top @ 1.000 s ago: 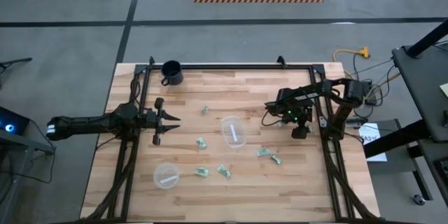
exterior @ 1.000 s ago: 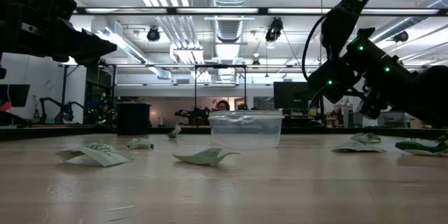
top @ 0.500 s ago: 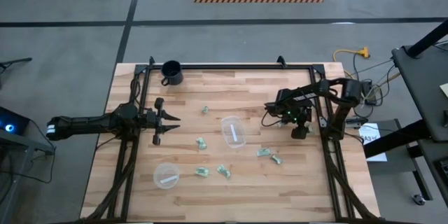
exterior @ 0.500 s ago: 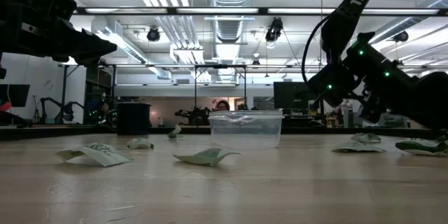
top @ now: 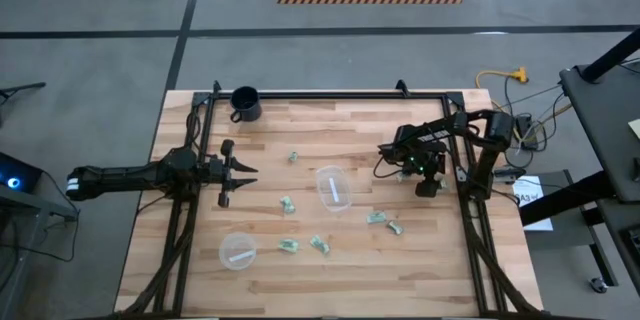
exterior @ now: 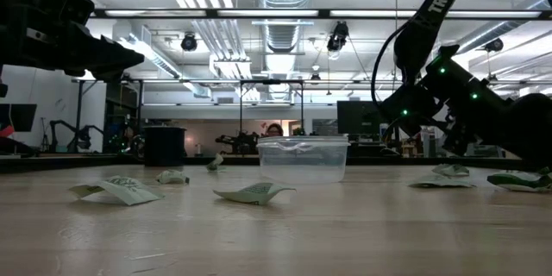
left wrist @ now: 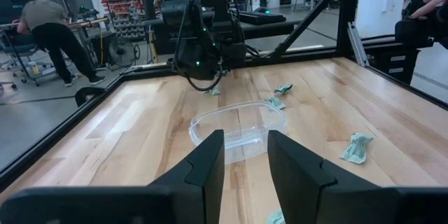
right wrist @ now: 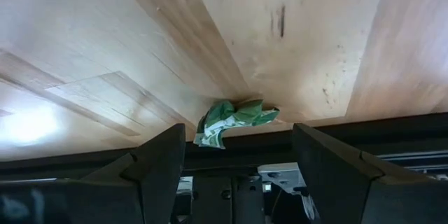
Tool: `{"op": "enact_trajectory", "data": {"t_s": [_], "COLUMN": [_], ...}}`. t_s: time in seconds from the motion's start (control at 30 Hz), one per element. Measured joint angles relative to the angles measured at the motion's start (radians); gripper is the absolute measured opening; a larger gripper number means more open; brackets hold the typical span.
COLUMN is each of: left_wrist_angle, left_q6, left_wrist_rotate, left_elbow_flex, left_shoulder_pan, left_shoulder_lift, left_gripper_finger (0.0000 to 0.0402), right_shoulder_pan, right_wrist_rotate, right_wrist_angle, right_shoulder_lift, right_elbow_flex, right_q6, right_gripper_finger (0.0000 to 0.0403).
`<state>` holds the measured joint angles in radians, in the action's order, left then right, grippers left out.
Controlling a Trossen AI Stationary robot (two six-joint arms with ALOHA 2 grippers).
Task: Pick and place items into bin
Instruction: Put the stevia packet into the transparent bin
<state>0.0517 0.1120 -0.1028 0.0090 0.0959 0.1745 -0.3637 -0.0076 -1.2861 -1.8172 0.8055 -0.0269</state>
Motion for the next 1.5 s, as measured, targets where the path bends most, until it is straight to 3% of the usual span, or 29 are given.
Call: {"op": "enact_trajectory", "data": {"t_s": [0.6, 1.0, 1.27, 1.5], "left_wrist_angle": [0.000, 0.000, 0.000, 0.001], "left_q6": [0.000, 0.000, 0.000, 0.000], "left_wrist_rotate": [0.000, 0.000, 0.000, 0.000], "left_elbow_flex": [0.000, 0.000, 0.000, 0.000], "left_shoulder_pan": [0.000, 0.000, 0.000, 0.000], "left_shoulder_lift": [0.000, 0.000, 0.000, 0.001], "left_gripper_finger": [0.0094, 0.0094, 0.0094, 0.0094], "right_shoulder_pan": [-0.004, -0.004, -0.005, -0.004], "right_wrist_rotate": [-0.016, -0.015, -0.012, -0.023], "right_wrist_angle": [0.011, 0.023, 0.049, 0.059], "right_shoulder_lift": [-0.004, -0.161, -0.101, -0.076], "right_elbow_flex": [-0.003, -0.007, -0.018, -0.015], "right_q6": [0.004, 0.022, 0.034, 0.041], "right_gripper_finger": [0.0250, 0.0232, 0.0175, 0.0070]}}
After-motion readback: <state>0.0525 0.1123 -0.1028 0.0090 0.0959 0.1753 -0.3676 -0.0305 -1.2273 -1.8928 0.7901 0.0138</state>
